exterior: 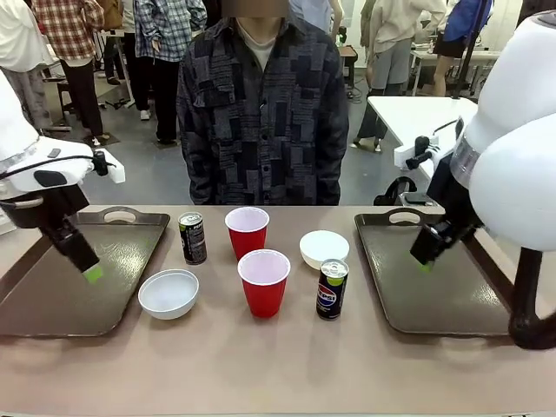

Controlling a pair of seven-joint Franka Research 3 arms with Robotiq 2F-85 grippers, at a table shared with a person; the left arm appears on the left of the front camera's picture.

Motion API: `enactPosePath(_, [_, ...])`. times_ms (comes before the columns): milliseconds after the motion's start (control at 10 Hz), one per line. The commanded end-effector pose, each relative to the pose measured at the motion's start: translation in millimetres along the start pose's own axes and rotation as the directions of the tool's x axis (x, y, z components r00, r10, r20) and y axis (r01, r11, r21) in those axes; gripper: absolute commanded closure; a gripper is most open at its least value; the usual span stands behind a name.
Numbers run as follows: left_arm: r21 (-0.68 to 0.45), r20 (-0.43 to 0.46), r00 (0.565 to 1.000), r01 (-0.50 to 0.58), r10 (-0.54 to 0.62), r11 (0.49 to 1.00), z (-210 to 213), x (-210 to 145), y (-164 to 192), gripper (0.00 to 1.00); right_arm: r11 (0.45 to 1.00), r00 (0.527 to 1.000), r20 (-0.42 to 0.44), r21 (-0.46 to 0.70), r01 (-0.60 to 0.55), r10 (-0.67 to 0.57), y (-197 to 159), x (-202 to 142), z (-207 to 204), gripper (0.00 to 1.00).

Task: Prepare tableware on both trays.
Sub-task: Pick up a Picnic Bowl from the table and place it on a Handle tray.

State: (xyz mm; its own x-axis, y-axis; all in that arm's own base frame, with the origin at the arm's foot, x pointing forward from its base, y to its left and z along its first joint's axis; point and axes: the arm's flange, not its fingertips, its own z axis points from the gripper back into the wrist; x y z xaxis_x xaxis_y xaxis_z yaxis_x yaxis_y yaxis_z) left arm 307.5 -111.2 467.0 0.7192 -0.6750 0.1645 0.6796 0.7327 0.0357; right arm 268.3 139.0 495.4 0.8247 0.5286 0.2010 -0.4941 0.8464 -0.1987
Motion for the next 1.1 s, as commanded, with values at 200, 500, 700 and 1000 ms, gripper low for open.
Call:
enactPosePath(200, [0.0,0.0,1.0,0.0,0.0,1.0,0.0,0.0,0.0,0.0,1.0,0.999,0.048,0.003,-0.005,0.005,-13.1,16.2,-13.2,0.0])
enactPosePath(500, [-0.256,0.125,0.988,-0.06,0.095,0.965,15.3,-13.3,22.2,0.0,0.941,0.987,0.091,0.326,0.094,-0.13,-45.3,-11.2,-3.9,0.0])
enactPosePath(700, [-0.467,0.237,0.942,-0.103,0.236,0.878,19.2,-32.5,51.2,0.0,0.829,0.95,0.09,0.517,0.211,-0.298,-84.5,-39.4,-11.8,0.0])
enactPosePath(1000, [-0.647,0.203,0.845,-0.264,0.495,0.715,12.3,-78.7,106.2,0.0,0.572,0.864,0.082,0.779,0.256,-0.498,-135.8,-112.5,-39.5,0.0])
